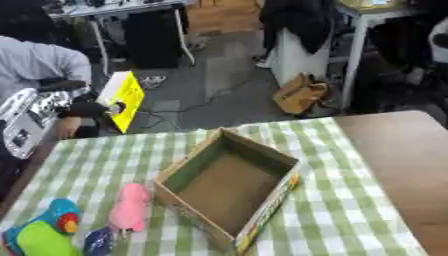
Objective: Pick up objects on the table and place them in the box.
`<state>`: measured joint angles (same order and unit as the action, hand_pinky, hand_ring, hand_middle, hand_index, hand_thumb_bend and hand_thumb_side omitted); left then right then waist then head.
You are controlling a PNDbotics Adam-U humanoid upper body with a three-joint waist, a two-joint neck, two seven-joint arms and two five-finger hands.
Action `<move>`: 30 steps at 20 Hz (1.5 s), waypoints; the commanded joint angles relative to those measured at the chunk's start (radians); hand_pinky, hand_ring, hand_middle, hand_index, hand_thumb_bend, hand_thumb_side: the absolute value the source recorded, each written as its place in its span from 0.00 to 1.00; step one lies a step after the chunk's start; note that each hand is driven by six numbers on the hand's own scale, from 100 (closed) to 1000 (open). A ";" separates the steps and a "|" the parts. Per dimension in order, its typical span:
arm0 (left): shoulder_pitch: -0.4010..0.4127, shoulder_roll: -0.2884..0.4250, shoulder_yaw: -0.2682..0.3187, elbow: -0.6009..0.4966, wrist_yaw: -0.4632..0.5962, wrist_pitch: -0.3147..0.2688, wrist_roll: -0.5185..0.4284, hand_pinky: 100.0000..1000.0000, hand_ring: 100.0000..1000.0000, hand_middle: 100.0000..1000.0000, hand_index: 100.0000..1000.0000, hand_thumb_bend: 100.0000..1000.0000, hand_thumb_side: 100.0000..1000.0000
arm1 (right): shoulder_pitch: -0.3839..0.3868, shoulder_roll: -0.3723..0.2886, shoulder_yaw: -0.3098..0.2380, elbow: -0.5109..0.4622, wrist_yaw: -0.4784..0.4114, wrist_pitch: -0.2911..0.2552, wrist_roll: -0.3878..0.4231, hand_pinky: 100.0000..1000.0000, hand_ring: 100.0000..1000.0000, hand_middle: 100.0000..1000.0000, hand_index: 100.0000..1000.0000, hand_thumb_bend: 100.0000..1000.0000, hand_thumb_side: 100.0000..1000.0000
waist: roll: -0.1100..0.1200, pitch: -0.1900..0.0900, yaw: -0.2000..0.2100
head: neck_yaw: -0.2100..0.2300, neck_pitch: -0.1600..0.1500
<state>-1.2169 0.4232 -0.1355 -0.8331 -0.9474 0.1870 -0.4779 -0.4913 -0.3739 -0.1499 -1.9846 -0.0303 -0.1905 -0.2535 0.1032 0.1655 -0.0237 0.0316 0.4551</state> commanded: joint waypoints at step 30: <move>-0.056 -0.165 -0.022 0.069 0.026 -0.075 0.146 0.00 0.00 0.00 0.29 0.00 0.79 | -0.077 0.026 0.033 -0.015 -0.020 0.006 0.030 0.67 0.89 0.88 1.00 0.00 1.00 | 0.052 0.007 -0.107 | 0.078 -0.032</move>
<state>-1.2540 0.2472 -0.1577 -0.7571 -0.9278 0.1122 -0.3394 -0.5503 -0.3432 -0.1191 -1.9846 -0.0449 -0.1840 -0.2282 0.1465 0.1734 -0.1318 0.1041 0.4352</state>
